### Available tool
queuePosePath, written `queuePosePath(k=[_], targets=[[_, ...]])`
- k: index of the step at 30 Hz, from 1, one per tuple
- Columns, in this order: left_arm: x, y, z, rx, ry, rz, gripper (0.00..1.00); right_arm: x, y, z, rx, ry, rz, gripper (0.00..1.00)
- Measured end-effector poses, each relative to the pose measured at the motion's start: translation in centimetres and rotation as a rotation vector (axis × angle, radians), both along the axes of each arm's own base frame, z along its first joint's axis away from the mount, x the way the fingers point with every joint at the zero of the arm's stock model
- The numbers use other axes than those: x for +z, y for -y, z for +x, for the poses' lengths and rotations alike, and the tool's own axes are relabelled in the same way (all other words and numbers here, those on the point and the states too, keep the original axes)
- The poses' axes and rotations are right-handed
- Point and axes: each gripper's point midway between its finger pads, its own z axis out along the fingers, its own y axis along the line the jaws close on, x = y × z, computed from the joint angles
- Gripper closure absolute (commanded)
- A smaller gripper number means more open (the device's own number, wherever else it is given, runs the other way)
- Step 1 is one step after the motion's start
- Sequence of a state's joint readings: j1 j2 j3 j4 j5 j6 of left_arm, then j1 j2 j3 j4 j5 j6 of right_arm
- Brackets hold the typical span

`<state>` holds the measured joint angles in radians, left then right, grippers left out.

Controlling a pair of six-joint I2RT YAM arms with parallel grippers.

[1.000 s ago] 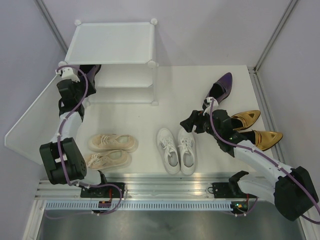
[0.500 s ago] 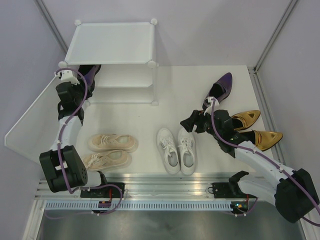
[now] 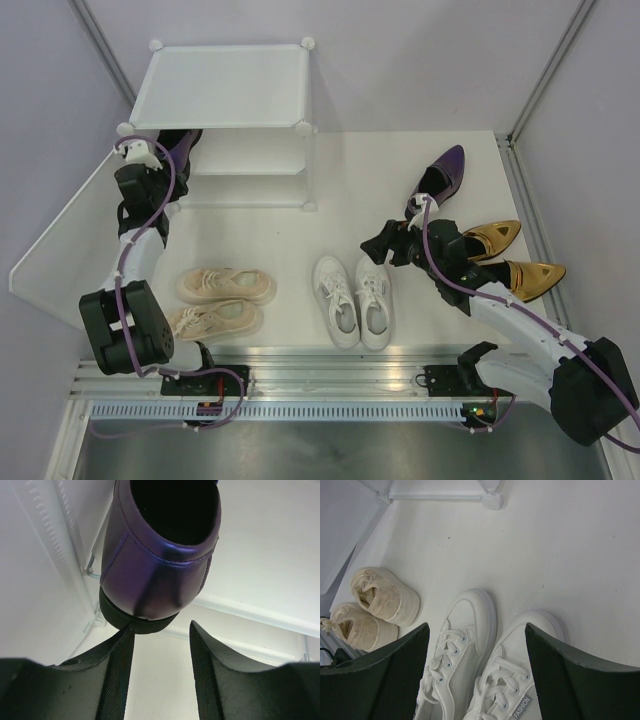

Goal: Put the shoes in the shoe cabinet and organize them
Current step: Place the shoe in the shoe cabinet.

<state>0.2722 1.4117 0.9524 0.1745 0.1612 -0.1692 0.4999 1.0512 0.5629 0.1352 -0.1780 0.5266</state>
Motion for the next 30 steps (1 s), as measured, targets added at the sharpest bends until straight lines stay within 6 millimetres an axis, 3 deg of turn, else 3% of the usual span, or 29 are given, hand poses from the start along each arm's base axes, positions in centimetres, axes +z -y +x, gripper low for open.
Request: queuePosePath(k=[30], targets=[[0.5, 0.4, 3.2, -0.036, 0.033, -0.082, 0.53, -1.0, 0.0, 0.2, -0.003, -0.025, -0.016, 0.19]])
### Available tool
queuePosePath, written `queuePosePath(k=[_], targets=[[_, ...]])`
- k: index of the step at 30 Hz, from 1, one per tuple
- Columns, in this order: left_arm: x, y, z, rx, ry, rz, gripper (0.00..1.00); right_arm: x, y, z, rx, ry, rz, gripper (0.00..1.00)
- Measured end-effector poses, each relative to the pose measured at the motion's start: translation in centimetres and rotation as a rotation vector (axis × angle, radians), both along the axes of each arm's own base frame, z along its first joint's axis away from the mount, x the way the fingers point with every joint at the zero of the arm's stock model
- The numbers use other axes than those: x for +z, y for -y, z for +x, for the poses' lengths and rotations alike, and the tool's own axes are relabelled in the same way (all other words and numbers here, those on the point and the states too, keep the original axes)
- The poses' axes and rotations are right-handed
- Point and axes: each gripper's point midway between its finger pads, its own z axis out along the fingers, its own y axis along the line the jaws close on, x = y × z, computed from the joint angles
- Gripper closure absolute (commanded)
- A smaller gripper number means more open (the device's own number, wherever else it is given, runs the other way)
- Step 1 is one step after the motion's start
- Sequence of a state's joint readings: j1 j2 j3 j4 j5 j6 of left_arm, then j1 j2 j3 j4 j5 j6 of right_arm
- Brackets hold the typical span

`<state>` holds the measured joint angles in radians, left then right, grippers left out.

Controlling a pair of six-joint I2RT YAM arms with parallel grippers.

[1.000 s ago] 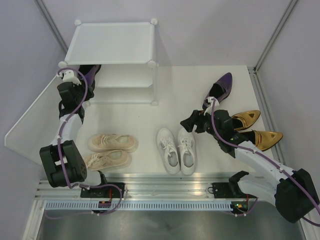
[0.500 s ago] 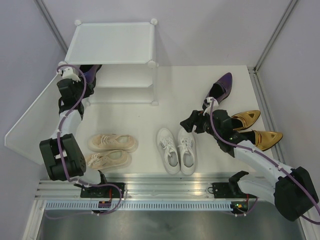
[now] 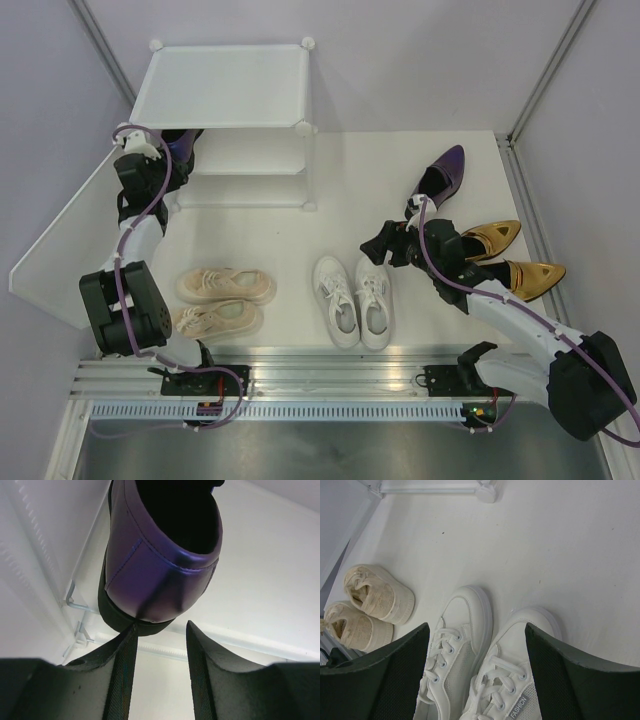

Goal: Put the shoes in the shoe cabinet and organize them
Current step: Place the shoe in the shoe cabinet.

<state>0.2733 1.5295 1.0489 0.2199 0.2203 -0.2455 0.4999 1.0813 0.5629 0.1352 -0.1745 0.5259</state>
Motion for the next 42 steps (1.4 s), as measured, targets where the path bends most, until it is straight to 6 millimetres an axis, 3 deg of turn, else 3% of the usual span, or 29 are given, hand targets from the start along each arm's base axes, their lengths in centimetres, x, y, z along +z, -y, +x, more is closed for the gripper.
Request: queuePosePath(k=[42], targets=[[0.4, -1.3, 1.4, 0.046, 0.009, 0.049, 0.58, -0.8, 0.1, 0.2, -0.008, -0.016, -0.016, 0.19]])
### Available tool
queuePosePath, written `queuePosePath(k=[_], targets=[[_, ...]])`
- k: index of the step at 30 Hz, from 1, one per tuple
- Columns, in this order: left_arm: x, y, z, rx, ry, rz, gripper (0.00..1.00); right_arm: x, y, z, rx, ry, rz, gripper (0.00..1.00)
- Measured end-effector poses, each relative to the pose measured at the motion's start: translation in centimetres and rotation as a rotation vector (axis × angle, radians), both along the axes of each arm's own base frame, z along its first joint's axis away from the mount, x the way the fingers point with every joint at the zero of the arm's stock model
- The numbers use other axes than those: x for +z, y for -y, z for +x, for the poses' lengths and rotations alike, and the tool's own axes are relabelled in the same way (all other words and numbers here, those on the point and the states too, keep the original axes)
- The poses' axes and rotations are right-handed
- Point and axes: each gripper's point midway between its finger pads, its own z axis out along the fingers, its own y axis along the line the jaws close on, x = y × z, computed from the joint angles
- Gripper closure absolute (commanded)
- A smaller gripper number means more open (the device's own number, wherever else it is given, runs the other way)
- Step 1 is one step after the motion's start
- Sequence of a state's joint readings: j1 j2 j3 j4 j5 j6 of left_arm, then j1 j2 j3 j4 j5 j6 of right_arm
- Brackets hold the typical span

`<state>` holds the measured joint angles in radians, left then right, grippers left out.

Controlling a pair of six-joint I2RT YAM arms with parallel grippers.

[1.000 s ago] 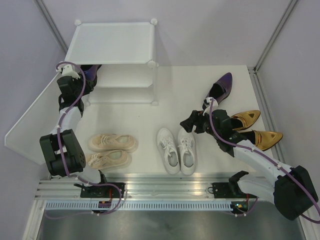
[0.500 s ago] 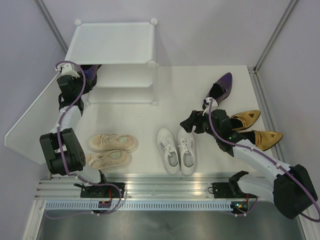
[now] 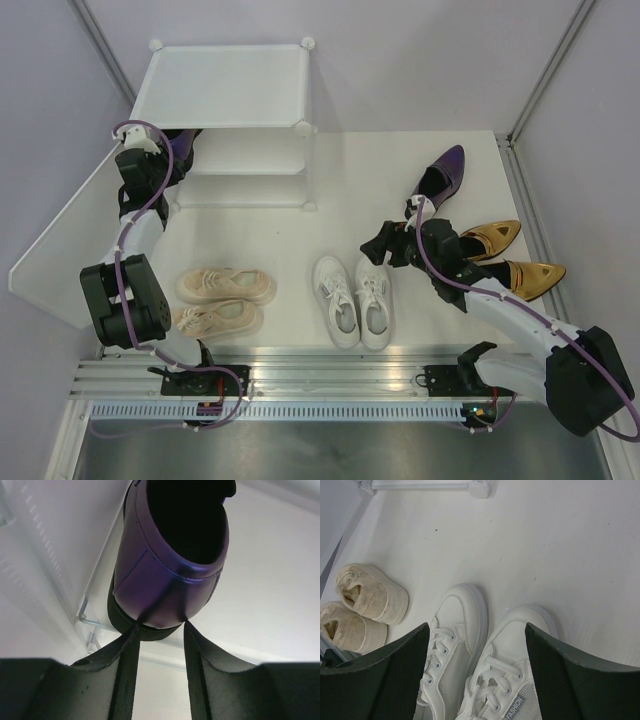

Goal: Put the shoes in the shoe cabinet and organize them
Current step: Place the shoe in the shoe cabinet.

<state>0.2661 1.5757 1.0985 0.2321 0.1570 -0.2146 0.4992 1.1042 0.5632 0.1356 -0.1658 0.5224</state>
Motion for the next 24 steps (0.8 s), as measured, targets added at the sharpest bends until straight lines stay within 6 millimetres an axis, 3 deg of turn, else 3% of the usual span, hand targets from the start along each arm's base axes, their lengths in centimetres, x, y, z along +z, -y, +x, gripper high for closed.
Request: queuePosePath(k=[24], targets=[[0.09, -0.73, 0.10, 0.057, -0.002, 0.054, 0.60, -0.75, 0.04, 0.11, -0.005, -0.019, -0.013, 0.19]])
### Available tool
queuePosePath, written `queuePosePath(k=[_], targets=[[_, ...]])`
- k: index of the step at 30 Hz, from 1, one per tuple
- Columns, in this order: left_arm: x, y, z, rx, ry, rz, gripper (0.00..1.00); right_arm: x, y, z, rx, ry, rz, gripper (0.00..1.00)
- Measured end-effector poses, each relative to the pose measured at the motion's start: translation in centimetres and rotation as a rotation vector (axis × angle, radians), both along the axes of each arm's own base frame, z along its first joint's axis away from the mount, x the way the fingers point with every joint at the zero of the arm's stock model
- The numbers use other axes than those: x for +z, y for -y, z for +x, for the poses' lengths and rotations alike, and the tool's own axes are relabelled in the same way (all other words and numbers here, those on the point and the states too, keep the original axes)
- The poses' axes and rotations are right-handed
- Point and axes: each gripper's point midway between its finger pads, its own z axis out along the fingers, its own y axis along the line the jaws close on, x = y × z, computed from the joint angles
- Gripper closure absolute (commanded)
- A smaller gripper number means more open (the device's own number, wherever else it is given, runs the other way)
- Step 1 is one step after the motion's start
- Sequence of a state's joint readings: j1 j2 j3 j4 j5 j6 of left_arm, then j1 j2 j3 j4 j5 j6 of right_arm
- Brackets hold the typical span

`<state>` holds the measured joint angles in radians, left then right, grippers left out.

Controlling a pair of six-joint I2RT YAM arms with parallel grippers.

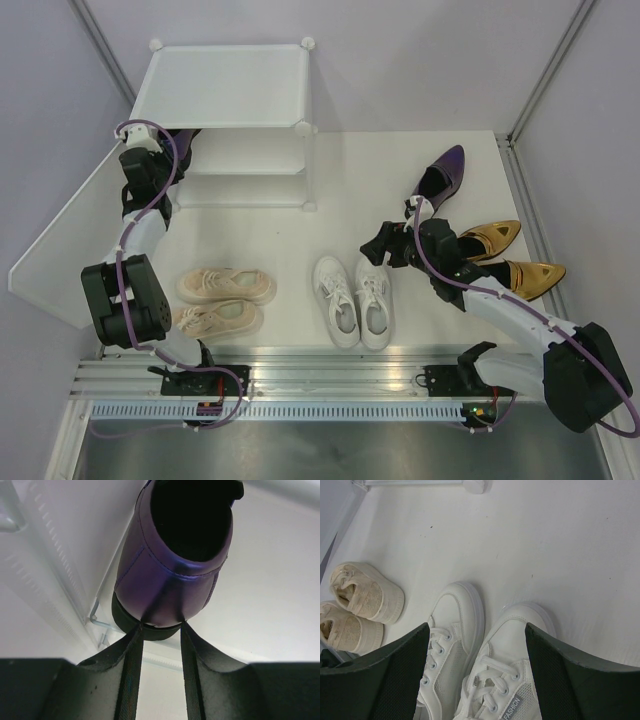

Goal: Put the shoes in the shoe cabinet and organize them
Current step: Place the shoe in the shoe cabinet.

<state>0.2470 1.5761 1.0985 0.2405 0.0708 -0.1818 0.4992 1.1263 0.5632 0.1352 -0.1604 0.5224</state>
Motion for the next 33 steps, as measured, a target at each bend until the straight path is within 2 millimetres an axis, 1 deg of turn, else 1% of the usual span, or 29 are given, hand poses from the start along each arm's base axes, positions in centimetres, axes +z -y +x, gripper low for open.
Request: queuePosePath(k=[8, 11, 12, 15, 19, 25, 29, 31, 33], targets=[[0.0, -0.4, 0.0, 0.015, -0.002, 0.017, 0.54, 0.0, 0.0, 0.0, -0.001, 0.000, 0.000, 0.19], [0.0, -0.4, -0.1, 0.016, -0.003, 0.022, 0.47, 0.0, 0.0, 0.0, -0.001, 0.000, 0.000, 0.19], [0.0, -0.4, -0.1, 0.016, -0.004, 0.023, 0.42, 0.0, 0.0, 0.0, 0.000, -0.001, -0.001, 0.19], [0.0, -0.4, 0.0, 0.011, -0.002, 0.024, 0.34, 0.0, 0.0, 0.0, 0.000, 0.000, 0.000, 0.19], [0.5, -0.2, 0.3, -0.003, 0.019, 0.025, 0.29, 0.0, 0.0, 0.0, 0.001, -0.001, 0.000, 0.19], [0.5, 0.2, 0.3, -0.021, 0.022, 0.020, 0.24, 0.0, 0.0, 0.0, 0.003, -0.001, 0.001, 0.19], [-0.1, 0.5, -0.8, -0.019, 0.009, 0.006, 0.24, 0.0, -0.1, -0.1, 0.007, -0.002, 0.003, 0.19], [-0.5, 0.8, -1.6, -0.017, 0.001, -0.008, 0.23, 0.0, -0.1, -0.1, 0.008, -0.002, 0.003, 0.19], [-1.1, 1.2, -3.0, -0.012, -0.008, -0.031, 0.23, 0.0, -0.1, -0.1, 0.010, -0.003, 0.004, 0.19]])
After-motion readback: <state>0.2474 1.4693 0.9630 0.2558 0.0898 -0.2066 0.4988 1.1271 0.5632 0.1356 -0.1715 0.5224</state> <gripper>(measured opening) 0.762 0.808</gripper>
